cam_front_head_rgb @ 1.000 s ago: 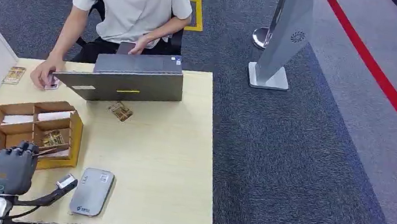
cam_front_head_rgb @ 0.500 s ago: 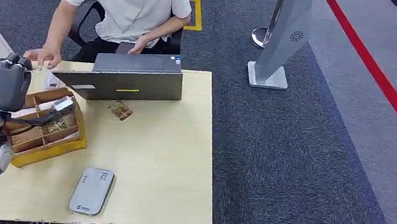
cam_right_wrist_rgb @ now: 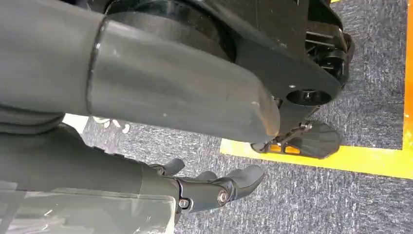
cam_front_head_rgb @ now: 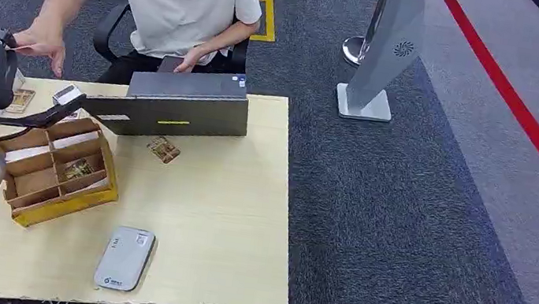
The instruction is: Pass the card to the sensor for recognition and then transmit it.
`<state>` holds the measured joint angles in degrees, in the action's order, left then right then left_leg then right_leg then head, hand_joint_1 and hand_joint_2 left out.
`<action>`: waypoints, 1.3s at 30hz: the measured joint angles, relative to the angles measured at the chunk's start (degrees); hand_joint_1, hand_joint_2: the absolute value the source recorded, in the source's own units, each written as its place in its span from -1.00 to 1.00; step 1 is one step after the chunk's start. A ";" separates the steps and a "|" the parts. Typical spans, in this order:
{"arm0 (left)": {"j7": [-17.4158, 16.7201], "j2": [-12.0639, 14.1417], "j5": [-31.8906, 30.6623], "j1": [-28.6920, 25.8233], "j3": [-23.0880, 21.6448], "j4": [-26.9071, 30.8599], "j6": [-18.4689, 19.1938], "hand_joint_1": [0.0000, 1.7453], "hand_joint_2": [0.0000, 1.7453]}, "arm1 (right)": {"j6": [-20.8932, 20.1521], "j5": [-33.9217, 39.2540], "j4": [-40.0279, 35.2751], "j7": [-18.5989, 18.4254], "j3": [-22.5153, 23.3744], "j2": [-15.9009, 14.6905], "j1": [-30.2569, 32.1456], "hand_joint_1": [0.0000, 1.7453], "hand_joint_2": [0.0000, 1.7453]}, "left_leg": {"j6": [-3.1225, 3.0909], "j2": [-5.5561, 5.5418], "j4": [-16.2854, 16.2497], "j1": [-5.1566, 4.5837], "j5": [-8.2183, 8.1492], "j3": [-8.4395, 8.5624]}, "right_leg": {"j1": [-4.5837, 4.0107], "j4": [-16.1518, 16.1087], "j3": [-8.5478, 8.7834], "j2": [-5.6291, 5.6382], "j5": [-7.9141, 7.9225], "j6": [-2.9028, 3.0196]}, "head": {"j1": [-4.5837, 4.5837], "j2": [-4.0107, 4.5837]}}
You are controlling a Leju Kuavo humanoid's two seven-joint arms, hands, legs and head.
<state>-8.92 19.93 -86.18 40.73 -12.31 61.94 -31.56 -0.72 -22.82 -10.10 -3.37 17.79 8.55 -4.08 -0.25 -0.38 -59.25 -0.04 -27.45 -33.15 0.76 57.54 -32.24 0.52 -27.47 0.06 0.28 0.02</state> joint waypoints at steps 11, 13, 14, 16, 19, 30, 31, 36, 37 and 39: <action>-3.39 2.34 0.00 8.32 -3.76 -10.28 -1.77 1.00 1.00 | -0.44 -1.29 0.00 -0.61 -0.63 0.09 -0.39 -1.00 -1.00 | 0.01 0.02 0.00 0.03 0.01 -0.05 | 0.00 0.01 -0.04 0.00 0.02 0.03 | 0.00 0.00; -3.08 2.79 0.00 10.28 -4.09 -13.27 -2.65 -1.00 1.00 | -0.48 -1.60 0.00 -0.79 -0.74 0.15 -0.39 -1.00 -1.00 | 0.06 0.03 0.00 0.03 0.05 -0.04 | -0.01 0.01 -0.05 0.02 0.03 0.05 | 0.00 0.00; -2.67 2.93 0.00 10.97 -4.15 -14.54 -2.97 -1.00 1.00 | -0.48 -1.84 0.00 -0.90 -0.79 0.20 -0.37 -1.00 -1.00 | 0.06 0.03 0.00 0.03 0.05 -0.04 | -0.01 0.02 -0.05 0.01 0.03 0.05 | 0.00 -0.02; -2.16 2.97 0.00 12.10 -4.22 -16.58 -3.41 -1.00 1.00 | -0.42 -2.05 0.00 -1.05 -0.83 0.20 -0.35 -1.00 -1.00 | 0.05 0.00 0.00 0.03 0.06 -0.05 | -0.01 0.02 -0.05 0.01 0.03 0.05 | 0.02 0.00; -1.90 2.91 0.00 12.76 -4.22 -18.34 -3.41 -1.00 1.00 | -0.44 -2.05 0.00 -1.05 -0.83 0.22 -0.31 -1.00 -1.00 | 0.05 0.02 0.00 0.03 0.06 -0.05 | 0.00 0.02 -0.05 0.01 0.03 0.05 | 0.00 0.00; -1.64 2.93 0.00 13.13 -4.22 -20.41 -3.43 -1.00 1.00 | -0.42 -2.12 0.00 -1.05 -0.83 0.22 -0.09 -1.00 -1.00 | 0.05 0.02 0.00 0.03 0.06 -0.07 | 0.00 0.02 -0.05 0.01 0.03 0.05 | 0.00 0.00; -1.64 2.93 0.00 13.13 -4.22 -20.50 -3.43 -1.00 1.00 | -0.42 -2.12 0.00 -1.05 -0.83 0.22 -0.05 -1.00 -1.00 | 0.05 0.02 0.00 0.03 0.06 -0.07 | 0.00 0.02 -0.05 0.01 0.03 0.05 | 0.00 0.00; -1.64 2.95 0.00 13.12 -4.22 -20.65 -3.45 -1.00 1.00 | -0.42 -2.12 0.00 -1.05 -0.83 0.22 0.09 -1.00 -1.00 | 0.05 0.02 0.00 0.03 0.06 -0.07 | 0.00 0.02 -0.05 0.01 0.03 0.05 | 0.00 0.00; -1.64 2.95 0.00 13.12 -4.22 -20.65 -3.45 -1.00 1.00 | -0.42 -2.12 0.00 -1.05 -0.83 0.22 0.11 -1.00 -1.00 | 0.05 0.02 0.00 0.03 0.06 -0.07 | 0.00 0.02 -0.05 0.01 0.03 0.05 | 0.00 0.00; -1.64 2.95 0.00 13.13 -4.22 -20.72 -3.43 -1.00 1.00 | -0.42 -2.12 0.00 -1.05 -0.83 0.22 0.12 -1.00 -1.00 | 0.05 0.02 0.00 0.03 0.06 -0.07 | 0.00 0.02 -0.05 0.01 0.03 0.05 | 0.00 -0.02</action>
<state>-10.56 22.88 -86.18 53.86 -16.52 41.22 -34.99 -1.14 -24.94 -10.10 -4.42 16.96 8.76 -3.96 -0.20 -0.36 -59.25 -0.01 -27.39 -33.22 0.75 57.56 -32.29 0.53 -27.43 0.11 0.28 0.00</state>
